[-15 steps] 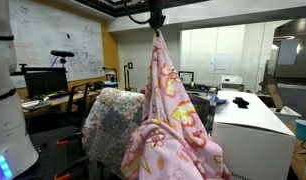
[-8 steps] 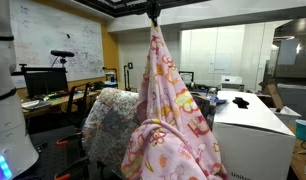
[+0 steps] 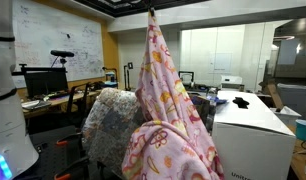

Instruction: Put the pink blanket over the blue blanket

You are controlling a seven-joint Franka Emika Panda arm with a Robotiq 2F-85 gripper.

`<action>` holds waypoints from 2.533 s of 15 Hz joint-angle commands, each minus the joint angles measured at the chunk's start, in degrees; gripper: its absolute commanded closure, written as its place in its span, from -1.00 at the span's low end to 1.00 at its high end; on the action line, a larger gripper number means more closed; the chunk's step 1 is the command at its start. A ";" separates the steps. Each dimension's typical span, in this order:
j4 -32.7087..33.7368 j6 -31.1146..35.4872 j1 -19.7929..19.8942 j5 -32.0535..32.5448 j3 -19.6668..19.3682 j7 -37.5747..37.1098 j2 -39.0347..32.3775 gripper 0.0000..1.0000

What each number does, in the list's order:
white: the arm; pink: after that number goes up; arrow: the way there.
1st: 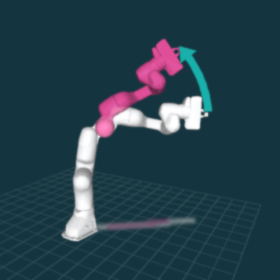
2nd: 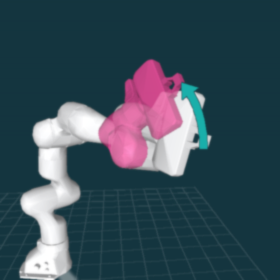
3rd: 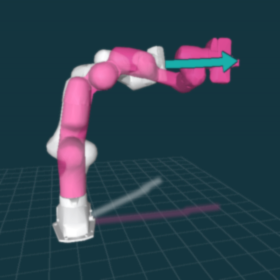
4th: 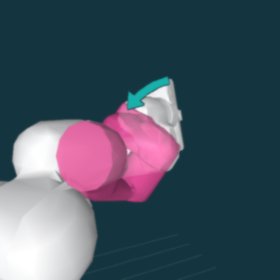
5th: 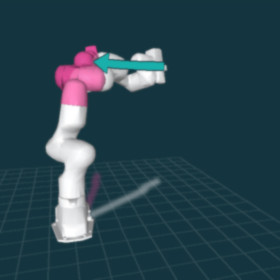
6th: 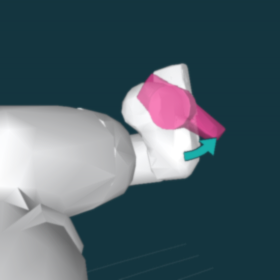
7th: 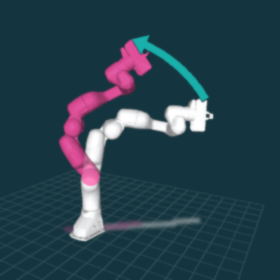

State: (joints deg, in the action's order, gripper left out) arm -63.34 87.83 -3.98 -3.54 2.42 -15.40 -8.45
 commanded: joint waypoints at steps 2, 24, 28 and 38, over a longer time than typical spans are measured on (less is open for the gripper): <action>9.96 0.06 1.19 -2.08 -0.80 -4.07 -5.05 0.99; 8.99 -1.68 1.69 1.48 0.22 12.94 -11.15 0.99; 4.93 -2.06 -0.16 2.08 1.21 16.94 -9.71 0.99; -9.89 -4.07 -6.26 0.04 7.82 23.41 -10.29 0.99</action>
State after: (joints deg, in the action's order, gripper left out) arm -67.71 85.35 -9.15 -2.59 8.59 5.35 -20.38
